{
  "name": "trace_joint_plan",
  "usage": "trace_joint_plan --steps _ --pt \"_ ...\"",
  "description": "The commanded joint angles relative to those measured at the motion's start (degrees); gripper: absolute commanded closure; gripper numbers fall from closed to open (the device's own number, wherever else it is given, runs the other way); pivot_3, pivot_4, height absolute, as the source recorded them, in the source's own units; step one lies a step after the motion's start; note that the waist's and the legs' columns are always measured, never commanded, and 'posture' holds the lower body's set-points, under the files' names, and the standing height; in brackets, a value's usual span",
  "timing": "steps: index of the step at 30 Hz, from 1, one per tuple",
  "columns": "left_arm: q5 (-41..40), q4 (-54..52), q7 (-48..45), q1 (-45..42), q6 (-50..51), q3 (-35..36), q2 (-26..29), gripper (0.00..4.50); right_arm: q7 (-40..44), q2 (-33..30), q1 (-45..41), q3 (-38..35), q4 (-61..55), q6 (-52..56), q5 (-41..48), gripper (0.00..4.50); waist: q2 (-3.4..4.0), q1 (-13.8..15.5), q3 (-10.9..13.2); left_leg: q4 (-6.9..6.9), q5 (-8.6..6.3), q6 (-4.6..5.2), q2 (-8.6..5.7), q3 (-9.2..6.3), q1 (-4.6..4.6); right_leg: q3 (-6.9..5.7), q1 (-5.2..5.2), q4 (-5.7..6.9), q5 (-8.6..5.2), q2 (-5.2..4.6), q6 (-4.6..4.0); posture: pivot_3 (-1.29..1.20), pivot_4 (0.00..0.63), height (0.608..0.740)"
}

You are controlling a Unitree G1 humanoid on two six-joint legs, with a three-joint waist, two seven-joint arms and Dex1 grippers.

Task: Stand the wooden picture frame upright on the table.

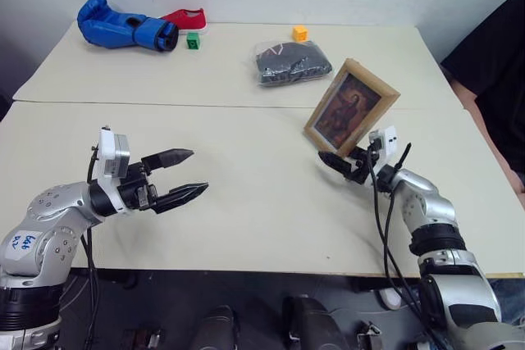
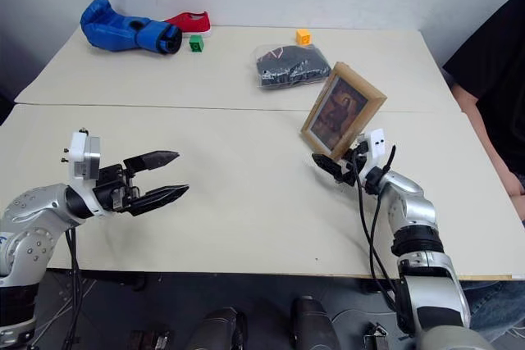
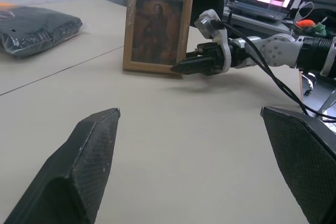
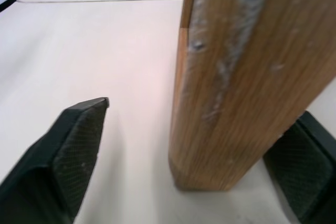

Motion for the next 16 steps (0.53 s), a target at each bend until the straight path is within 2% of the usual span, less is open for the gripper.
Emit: trace_joint_plan --steps 1,4,7,9,11,14,16 --pt "1.44 0.55 -0.75 0.44 -1.51 2.24 1.18 0.00 1.27 -3.85 5.73 -1.18 -4.38 2.23 -1.40 0.01 0.00 0.22 0.00 0.00 -0.01 0.01 0.00 -0.01 -0.01 -0.01 0.00 -0.03 0.00 0.00 0.00 0.00 0.150 0.740" --pt "3.31 1.88 -1.75 2.37 -3.24 3.02 1.66 0.00 3.12 -7.04 11.26 -2.19 -12.12 2.82 -0.46 0.01 0.00 0.35 0.00 -0.03 -0.02 0.03 0.00 -0.01 -0.02 -0.01 0.01 -0.08 0.00 0.00 0.00 0.00 0.150 0.740" --pt "10.23 5.31 -3.67 6.16 -10.99 3.63 3.08 0.00 7.29 -9.90 19.29 -6.29 -23.59 0.20 3.01 0.01 0.00 0.35 0.00 -0.05 -0.03 0.04 0.00 0.01 -0.01 0.00 0.01 -0.09 0.00 0.01 0.00 0.00 0.150 0.740" --pt "15.80 8.44 -3.38 8.56 -17.87 4.08 3.70 0.00 12.56 -12.14 25.49 -8.97 -30.95 -5.27 4.10 0.01 0.11 0.51 0.04 -0.08 -0.03 0.04 0.01 0.02 0.00 0.00 -0.01 -0.21 0.00 0.02 0.00 0.00 0.150 0.740" --pt "18.13 10.43 -3.22 10.32 -21.89 4.88 3.75 0.00 15.92 -14.40 31.05 -10.08 -34.34 -17.70 -0.69 0.01 0.19 0.61 0.06 -0.19 -0.05 0.07 0.01 0.07 0.01 0.03 -0.02 -0.35 0.00 0.05 0.00 0.00 0.150 0.740" --pt "20.63 11.87 -2.25 11.93 -25.45 5.39 3.39 0.00 18.12 -16.33 36.73 -11.76 -34.39 -30.83 -5.21 0.01 0.12 0.28 0.04 -0.15 -0.24 0.41 0.01 0.16 0.11 0.12 0.00 -0.31 0.01 0.08 0.02 0.00 0.150 0.740" --pt "21.46 11.89 -1.88 12.87 -26.78 5.24 2.94 0.00 18.75 -16.74 38.86 -11.94 -32.85 -35.08 -6.22 0.01 0.11 0.25 0.04 -0.15 -0.25 0.42 0.02 0.15 0.26 0.11 0.15 -0.33 0.01 0.07 0.03 0.00 0.150 0.740"
